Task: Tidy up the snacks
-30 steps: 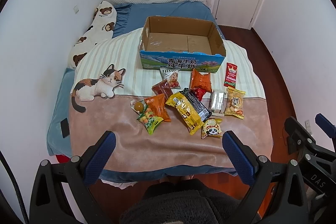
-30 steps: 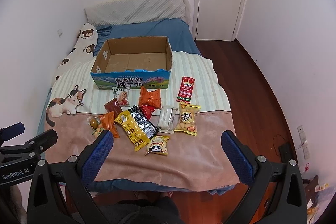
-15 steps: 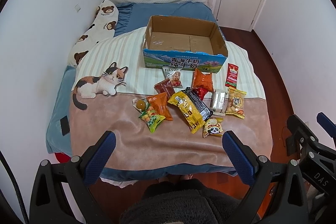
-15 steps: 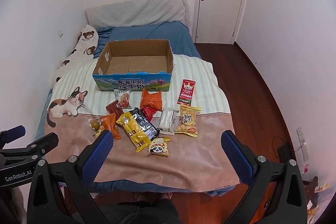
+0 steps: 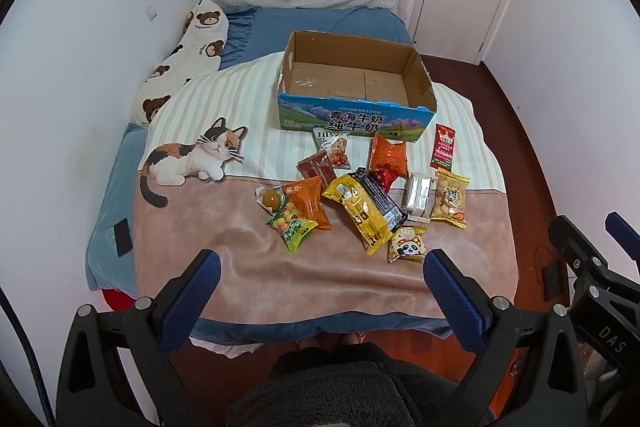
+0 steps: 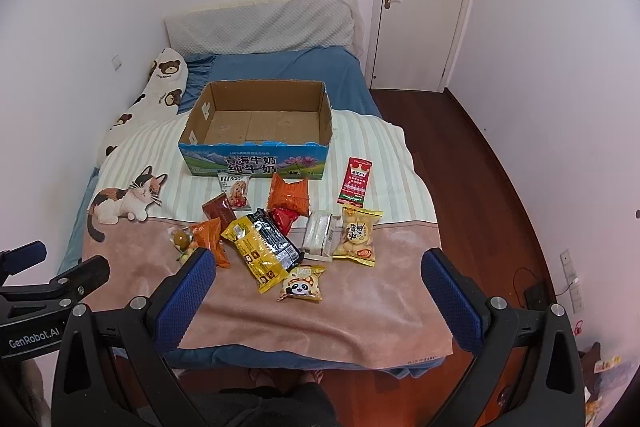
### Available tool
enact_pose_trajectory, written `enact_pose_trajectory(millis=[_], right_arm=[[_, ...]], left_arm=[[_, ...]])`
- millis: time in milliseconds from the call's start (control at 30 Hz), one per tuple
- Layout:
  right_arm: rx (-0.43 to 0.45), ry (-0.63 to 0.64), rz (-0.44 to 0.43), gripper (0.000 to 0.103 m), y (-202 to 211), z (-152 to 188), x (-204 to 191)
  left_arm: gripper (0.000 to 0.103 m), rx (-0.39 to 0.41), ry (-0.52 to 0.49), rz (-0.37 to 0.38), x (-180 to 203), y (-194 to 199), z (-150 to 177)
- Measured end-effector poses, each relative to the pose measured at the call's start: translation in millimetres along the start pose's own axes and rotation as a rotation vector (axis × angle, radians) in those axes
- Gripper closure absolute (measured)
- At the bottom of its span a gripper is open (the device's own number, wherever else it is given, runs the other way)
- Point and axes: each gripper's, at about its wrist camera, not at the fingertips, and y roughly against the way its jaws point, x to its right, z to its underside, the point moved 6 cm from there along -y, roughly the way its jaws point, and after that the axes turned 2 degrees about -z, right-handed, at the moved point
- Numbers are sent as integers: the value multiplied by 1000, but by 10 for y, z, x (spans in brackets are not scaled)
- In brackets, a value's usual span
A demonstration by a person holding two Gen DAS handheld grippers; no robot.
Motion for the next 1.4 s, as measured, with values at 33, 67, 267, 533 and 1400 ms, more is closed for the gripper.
enact_pose_trajectory(millis=[33, 67, 267, 533, 1400], right_arm=[[1, 1, 0, 0, 7, 1, -14], [1, 1, 0, 0, 4, -1, -16], [4, 4, 7, 0, 16, 2, -26], [9, 7, 11, 0, 42, -2, -33], [-2, -23, -9, 0, 78, 106, 40]], left_arm=[[0, 0, 1, 1, -1, 0, -1], [0, 0, 1, 1, -1, 2, -6], [0, -1, 2, 4, -10, 11, 6], [0, 6, 8, 5, 7, 31, -8], [0, 12, 37, -11, -45, 19, 36]])
